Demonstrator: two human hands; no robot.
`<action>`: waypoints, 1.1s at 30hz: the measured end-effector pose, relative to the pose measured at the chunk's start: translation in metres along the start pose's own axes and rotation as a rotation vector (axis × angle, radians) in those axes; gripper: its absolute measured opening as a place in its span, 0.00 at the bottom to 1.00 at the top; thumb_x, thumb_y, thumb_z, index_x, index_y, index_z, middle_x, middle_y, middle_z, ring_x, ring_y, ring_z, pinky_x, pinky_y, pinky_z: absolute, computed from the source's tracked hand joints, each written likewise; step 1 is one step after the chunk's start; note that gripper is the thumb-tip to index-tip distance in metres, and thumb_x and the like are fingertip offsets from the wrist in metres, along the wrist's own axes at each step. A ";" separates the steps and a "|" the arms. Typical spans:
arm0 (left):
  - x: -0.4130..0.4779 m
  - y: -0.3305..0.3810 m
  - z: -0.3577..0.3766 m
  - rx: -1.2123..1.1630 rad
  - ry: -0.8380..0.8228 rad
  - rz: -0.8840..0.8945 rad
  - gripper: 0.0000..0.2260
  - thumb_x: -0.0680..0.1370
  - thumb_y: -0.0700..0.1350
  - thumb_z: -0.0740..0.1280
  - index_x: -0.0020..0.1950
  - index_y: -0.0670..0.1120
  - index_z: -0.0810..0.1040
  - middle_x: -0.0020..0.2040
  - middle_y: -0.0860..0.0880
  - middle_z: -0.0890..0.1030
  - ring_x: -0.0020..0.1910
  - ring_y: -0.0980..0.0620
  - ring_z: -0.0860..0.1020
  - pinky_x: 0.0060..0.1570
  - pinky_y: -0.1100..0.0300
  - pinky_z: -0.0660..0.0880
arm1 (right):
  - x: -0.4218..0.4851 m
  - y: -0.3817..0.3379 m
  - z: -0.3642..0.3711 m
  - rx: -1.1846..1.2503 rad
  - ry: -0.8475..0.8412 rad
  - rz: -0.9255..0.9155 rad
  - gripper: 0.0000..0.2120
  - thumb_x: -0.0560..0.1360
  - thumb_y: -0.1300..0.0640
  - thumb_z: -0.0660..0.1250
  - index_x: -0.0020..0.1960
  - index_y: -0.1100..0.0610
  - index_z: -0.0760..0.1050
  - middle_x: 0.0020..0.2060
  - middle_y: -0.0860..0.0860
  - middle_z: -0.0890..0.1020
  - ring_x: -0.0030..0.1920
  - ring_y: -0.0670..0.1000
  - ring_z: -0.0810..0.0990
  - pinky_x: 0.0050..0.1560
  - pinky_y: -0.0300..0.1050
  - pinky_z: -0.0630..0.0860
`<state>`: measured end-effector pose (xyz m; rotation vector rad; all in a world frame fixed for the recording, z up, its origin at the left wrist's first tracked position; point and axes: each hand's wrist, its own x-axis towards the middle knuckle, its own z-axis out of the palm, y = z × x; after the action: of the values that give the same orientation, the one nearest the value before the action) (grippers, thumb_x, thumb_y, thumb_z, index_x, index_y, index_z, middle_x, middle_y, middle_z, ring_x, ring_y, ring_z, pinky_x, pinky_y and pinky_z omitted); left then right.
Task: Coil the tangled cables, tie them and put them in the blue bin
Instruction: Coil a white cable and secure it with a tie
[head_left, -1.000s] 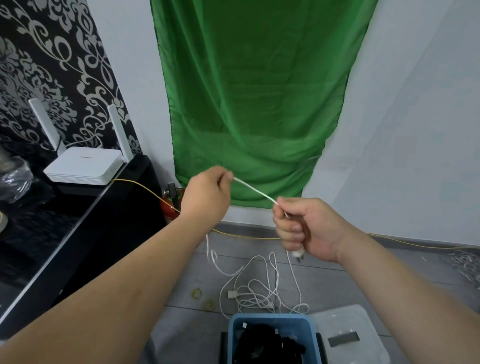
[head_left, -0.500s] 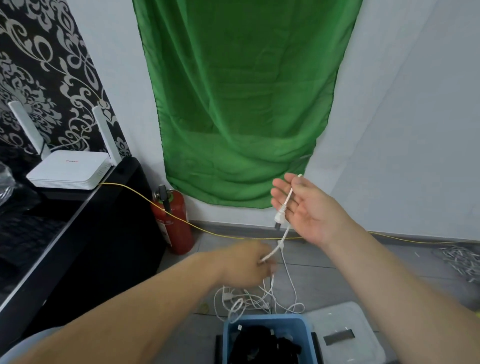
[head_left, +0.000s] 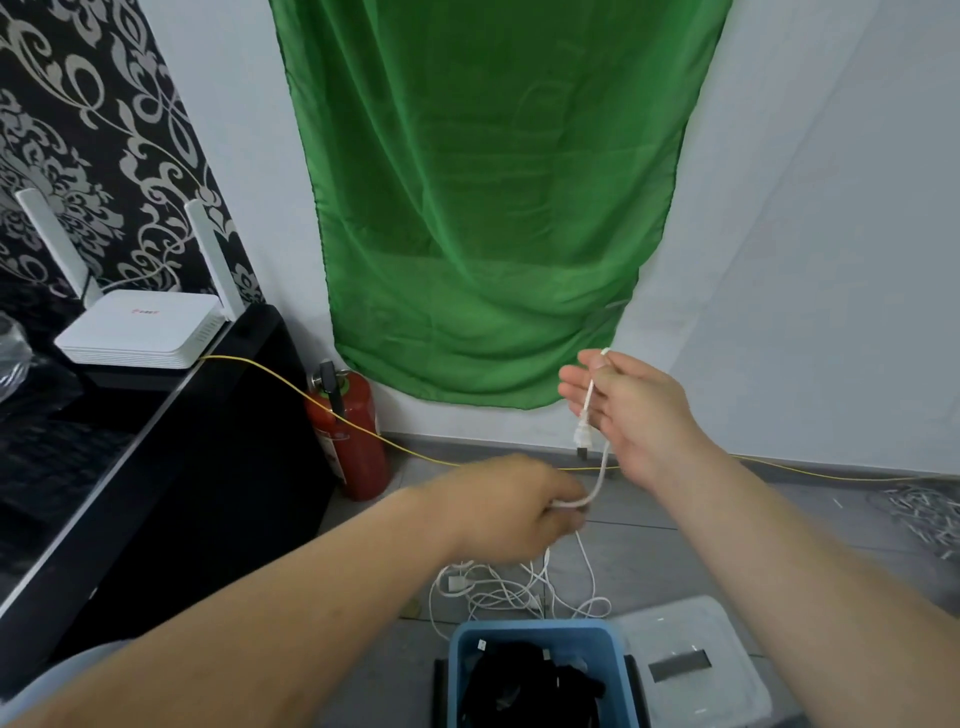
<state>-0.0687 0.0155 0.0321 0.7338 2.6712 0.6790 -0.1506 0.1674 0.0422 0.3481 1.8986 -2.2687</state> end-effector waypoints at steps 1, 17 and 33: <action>0.001 -0.003 -0.005 0.050 0.077 -0.002 0.10 0.84 0.53 0.62 0.50 0.49 0.78 0.39 0.53 0.78 0.40 0.49 0.75 0.41 0.56 0.72 | -0.002 0.001 0.001 -0.106 0.004 -0.038 0.05 0.82 0.61 0.67 0.52 0.59 0.82 0.43 0.57 0.88 0.42 0.53 0.87 0.48 0.44 0.83; -0.007 -0.061 -0.032 -0.404 0.578 -0.187 0.11 0.84 0.49 0.65 0.46 0.46 0.81 0.32 0.45 0.78 0.27 0.56 0.70 0.30 0.61 0.70 | -0.039 -0.015 0.025 0.114 -0.615 0.211 0.14 0.85 0.59 0.55 0.44 0.60 0.73 0.28 0.52 0.68 0.27 0.50 0.63 0.32 0.45 0.63; -0.004 -0.017 0.001 -0.144 0.112 -0.096 0.04 0.82 0.46 0.64 0.55 0.50 0.79 0.41 0.53 0.80 0.39 0.53 0.76 0.40 0.65 0.72 | -0.001 0.003 -0.008 -0.524 -0.075 -0.436 0.10 0.79 0.60 0.71 0.40 0.61 0.84 0.37 0.50 0.87 0.39 0.50 0.87 0.48 0.44 0.82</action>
<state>-0.0721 0.0011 0.0228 0.5412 2.7015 0.8998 -0.1482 0.1748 0.0384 -0.2406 2.6150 -1.8394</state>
